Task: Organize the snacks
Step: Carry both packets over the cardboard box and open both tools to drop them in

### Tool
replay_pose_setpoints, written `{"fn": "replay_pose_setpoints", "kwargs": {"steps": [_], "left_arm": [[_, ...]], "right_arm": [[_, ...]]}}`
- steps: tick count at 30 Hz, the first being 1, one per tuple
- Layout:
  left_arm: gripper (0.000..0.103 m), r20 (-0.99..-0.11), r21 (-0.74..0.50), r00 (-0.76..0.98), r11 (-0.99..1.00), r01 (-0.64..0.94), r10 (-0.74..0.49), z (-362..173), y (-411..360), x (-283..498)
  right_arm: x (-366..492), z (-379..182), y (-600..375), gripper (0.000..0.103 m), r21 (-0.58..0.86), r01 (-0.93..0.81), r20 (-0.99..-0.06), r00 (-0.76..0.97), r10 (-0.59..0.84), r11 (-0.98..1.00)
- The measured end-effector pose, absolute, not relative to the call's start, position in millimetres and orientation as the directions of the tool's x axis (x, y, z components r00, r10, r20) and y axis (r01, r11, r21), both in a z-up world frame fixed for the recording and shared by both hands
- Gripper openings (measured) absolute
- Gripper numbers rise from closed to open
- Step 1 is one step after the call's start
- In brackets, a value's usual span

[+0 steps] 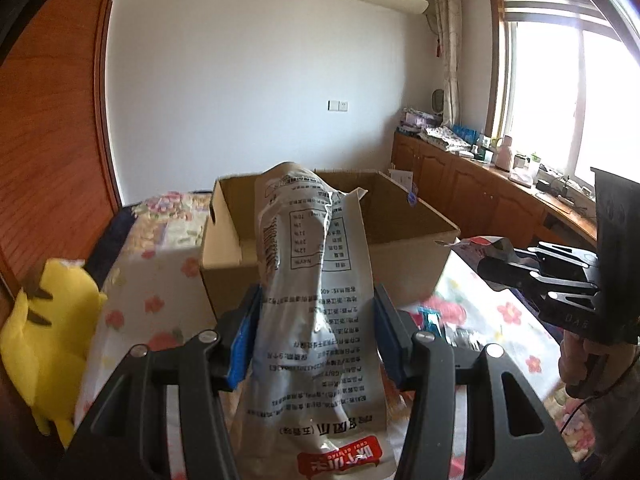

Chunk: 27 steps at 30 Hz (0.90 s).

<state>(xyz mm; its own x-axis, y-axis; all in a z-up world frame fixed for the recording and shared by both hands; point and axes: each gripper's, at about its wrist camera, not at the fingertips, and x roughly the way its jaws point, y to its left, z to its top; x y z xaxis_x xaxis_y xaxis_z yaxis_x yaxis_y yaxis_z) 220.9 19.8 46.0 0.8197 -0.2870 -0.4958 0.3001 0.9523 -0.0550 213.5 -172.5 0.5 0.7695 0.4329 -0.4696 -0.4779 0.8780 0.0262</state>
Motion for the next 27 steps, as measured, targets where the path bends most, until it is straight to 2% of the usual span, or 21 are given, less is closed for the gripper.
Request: {"fn": "replay_pose_setpoints", "kwargs": {"steps": [14, 27], "left_arm": [[0.052, -0.494, -0.01, 0.82, 0.945, 0.326, -0.288, 62.8, 7.7, 300.8], [0.052, -0.527, 0.004, 0.801, 0.942, 0.335, -0.283, 41.7, -6.9, 350.2]], "right_arm": [[292.0, 30.0, -151.9, 0.026, -0.003, -0.5, -0.419, 0.787, 0.453, 0.866], [336.4, 7.3, -148.9, 0.026, 0.0, -0.499, -0.452, 0.773, 0.445, 0.867]]}}
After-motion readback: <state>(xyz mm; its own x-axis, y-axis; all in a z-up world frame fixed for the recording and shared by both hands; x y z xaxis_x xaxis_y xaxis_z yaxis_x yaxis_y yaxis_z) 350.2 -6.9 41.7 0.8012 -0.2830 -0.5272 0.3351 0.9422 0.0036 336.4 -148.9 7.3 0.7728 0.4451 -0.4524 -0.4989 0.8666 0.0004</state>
